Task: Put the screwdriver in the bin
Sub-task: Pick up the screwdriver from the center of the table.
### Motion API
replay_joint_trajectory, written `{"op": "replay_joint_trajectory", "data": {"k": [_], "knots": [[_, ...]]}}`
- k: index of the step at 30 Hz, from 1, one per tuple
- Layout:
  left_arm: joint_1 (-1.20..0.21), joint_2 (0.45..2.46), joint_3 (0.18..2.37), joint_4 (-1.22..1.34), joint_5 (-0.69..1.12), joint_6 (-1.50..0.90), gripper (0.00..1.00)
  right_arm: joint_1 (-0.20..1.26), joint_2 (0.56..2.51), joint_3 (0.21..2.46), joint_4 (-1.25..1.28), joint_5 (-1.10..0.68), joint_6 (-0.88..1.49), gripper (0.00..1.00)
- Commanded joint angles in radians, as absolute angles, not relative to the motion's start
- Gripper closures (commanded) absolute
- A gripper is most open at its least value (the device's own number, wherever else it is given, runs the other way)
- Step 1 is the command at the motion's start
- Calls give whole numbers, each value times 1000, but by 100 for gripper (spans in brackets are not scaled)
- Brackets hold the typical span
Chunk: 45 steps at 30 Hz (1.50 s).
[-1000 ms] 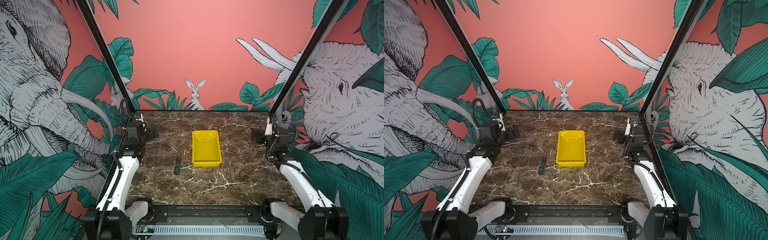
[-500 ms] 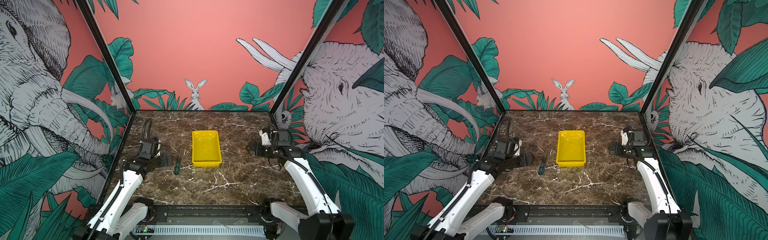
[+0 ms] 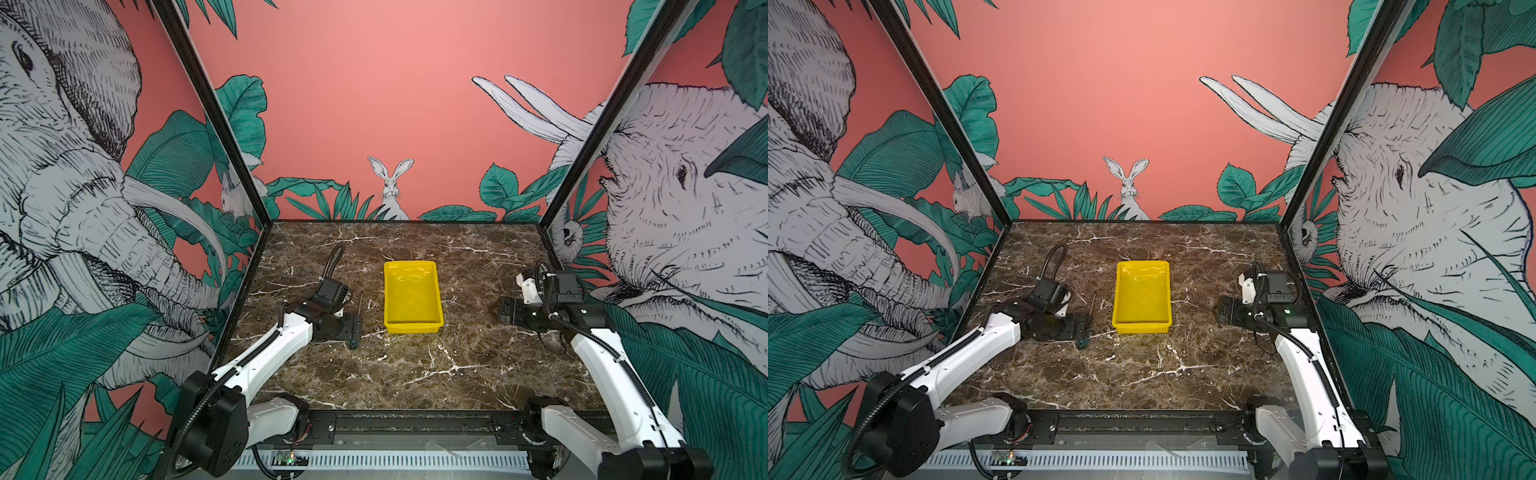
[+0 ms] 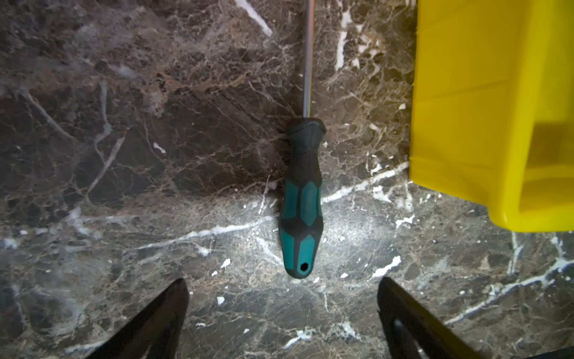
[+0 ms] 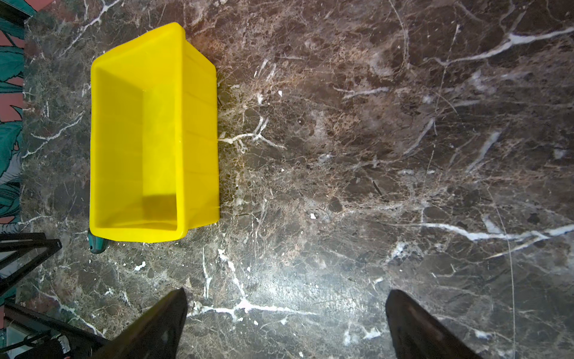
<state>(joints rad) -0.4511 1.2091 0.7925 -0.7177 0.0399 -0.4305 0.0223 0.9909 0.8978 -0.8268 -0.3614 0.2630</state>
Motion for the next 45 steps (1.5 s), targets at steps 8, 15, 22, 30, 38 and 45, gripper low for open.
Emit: {"op": "replay_joint_trajectory", "data": {"k": [8,15,22,30,38,45], "knots": [[-474,1325,822,-697,10,-439,12,20,957,866,-863,-409,275,1],[-501,1368,829,-672,1,-451,18,21,941,862,-876,-419,264,1],[-537,1429,880,-712,-45,-440,22,23,929,844,-867,-418,262,1],[-560,1465,874,-694,-61,-472,30,23,923,847,-868,-422,263,1],[-563,1496,883,-701,-86,-456,31,24,933,868,-870,-445,269,1],[-565,1535,903,-708,-82,-459,36,26,942,870,-876,-464,253,1]]}}
